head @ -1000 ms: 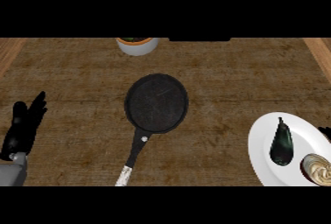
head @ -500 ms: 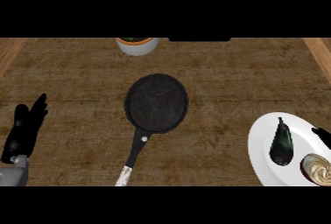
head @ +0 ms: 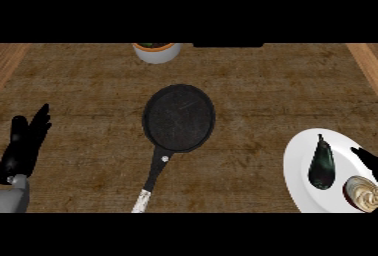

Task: Pick the cupcake from the plate and place it in the pan

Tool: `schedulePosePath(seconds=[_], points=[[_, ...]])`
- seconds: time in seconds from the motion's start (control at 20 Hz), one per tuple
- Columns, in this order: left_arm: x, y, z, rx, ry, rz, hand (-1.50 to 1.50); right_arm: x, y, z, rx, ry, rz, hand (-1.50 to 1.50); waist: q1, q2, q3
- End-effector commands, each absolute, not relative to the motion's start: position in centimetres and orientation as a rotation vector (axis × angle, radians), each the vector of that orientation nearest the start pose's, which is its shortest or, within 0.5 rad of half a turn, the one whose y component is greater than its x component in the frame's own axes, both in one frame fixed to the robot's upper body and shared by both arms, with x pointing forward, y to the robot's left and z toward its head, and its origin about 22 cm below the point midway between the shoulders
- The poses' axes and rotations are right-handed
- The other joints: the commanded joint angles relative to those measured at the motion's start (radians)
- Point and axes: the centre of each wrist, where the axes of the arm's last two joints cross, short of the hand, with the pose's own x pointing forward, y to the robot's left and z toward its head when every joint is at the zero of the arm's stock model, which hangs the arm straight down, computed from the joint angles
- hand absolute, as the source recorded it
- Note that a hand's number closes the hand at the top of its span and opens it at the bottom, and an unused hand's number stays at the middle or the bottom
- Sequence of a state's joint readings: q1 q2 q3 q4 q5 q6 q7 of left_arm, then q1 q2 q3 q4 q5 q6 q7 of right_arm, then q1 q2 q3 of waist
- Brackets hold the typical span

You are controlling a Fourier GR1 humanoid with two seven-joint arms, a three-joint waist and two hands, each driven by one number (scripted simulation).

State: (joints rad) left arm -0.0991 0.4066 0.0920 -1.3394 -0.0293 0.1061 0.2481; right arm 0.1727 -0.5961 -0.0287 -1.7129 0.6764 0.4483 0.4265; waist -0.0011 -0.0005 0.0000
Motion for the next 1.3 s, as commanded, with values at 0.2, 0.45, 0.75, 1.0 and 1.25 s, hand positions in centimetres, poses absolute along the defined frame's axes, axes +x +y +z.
schedulePosePath(seconds=[0.2,0.45,0.75,1.0,1.25], points=[[25.5,35.9,-0.1,0.502,-1.199,-0.095,0.0,20.3,-36.4,6.0,-0.858,-0.606,1.018,-1.5,-0.001,0.0,0.0],[27.2,35.2,1.2,0.51,-1.2,-0.105,0.0,21.1,-35.9,4.0,-0.974,-0.687,1.145,1.5,0.0,0.001,0.0],[26.8,35.4,1.1,0.494,-1.19,-0.091,0.0,20.3,-37.0,3.6,-0.993,-0.704,1.119,1.5,-0.002,0.0,0.0],[27.8,32.9,1.4,0.503,-1.182,-0.093,0.0,22.6,-33.1,3.5,-0.884,-0.901,1.3,1.5,0.001,0.001,0.0],[26.5,36.2,0.2,0.479,-1.195,-0.09,0.0,23.6,-30.6,3.7,-0.833,-1.07,1.324,1.5,0.002,0.001,0.0]])
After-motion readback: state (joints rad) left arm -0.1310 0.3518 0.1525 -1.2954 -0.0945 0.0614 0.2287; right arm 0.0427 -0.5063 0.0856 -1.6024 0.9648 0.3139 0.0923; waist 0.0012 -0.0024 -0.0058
